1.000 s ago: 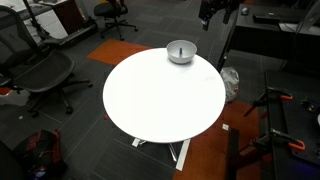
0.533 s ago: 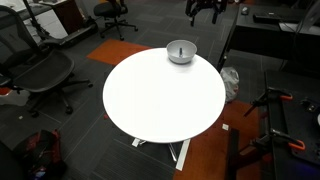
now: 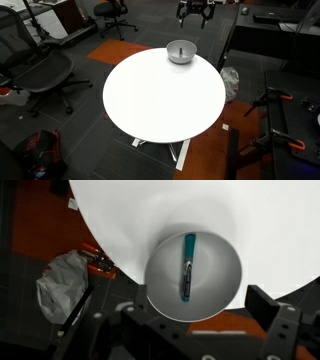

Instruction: Take the marker out of the grey bowl and put it on the table

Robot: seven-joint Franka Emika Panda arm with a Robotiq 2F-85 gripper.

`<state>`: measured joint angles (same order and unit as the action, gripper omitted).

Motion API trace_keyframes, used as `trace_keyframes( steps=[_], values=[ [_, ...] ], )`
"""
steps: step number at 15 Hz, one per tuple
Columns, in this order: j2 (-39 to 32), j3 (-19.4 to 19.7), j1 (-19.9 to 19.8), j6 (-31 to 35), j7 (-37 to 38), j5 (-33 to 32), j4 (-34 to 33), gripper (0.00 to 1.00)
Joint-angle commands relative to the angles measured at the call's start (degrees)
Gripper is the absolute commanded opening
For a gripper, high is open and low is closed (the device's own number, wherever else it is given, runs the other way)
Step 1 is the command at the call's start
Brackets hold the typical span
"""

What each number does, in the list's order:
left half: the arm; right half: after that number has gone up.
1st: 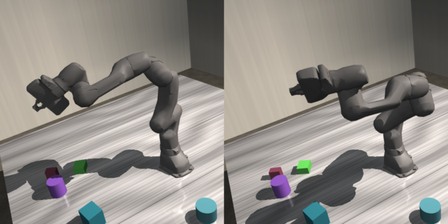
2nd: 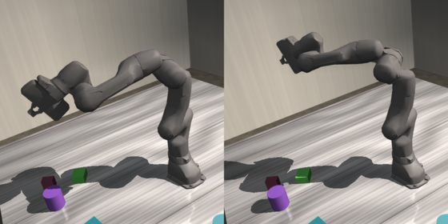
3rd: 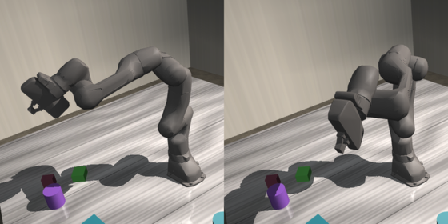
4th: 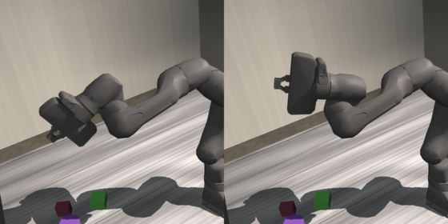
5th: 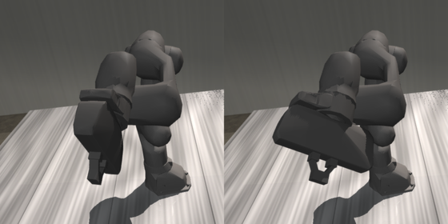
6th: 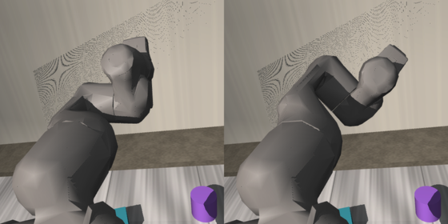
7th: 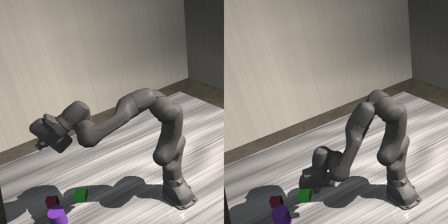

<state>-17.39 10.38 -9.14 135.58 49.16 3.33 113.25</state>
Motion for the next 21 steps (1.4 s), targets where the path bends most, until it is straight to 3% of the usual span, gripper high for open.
trace_keyframes(
  steps=[1,6,14,21],
  values=[
    [-3.14,1.30,1.78,3.54,4.29,0.28,-1.43,1.00],
    [-7.13,2.00,2.55,6.53,7.08,0.03,-2.51,1.00],
    [-7.80,1.59,1.85,5.43,4.76,1.17,-2.38,1.00],
    [-11.29,0.85,-0.09,8.28,1.37,5.01,-3.68,1.00]
  ],
)
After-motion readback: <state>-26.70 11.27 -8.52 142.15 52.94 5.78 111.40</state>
